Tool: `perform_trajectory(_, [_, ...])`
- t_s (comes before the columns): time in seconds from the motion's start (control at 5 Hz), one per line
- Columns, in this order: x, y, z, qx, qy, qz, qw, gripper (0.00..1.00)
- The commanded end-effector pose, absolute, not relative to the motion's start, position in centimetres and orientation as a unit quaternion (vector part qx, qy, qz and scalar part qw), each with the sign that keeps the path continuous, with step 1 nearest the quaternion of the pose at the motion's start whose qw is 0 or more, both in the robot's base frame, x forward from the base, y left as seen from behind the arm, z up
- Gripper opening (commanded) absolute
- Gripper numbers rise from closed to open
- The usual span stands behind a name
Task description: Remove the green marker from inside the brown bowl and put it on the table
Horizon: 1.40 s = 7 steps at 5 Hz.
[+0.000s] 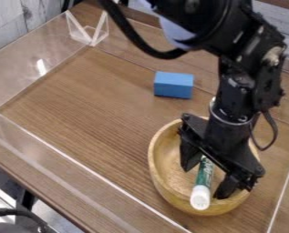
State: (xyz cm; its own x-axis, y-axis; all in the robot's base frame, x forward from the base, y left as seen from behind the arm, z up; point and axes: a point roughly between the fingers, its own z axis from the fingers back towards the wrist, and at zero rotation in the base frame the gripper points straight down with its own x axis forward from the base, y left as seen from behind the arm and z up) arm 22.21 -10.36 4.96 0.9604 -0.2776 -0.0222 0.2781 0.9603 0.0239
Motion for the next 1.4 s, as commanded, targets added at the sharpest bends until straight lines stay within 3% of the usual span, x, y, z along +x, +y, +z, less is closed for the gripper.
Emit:
perform_trajectory(0.0, [23.1, -10.4, 5.5, 0.011, -0.011, -0.142, 0.99, 1.0])
perform_trajectory(0.8, [23.5, -10.4, 3.4, 0.011, -0.024, -0.161, 0.987, 1.0])
perform_trajectory(1.0, [23.6, -10.3, 3.1, 0.011, -0.029, -0.164, 0.986, 0.0])
perform_trajectory(1.2, [23.7, -10.2, 3.1, 0.014, -0.032, -0.168, 0.985, 0.0])
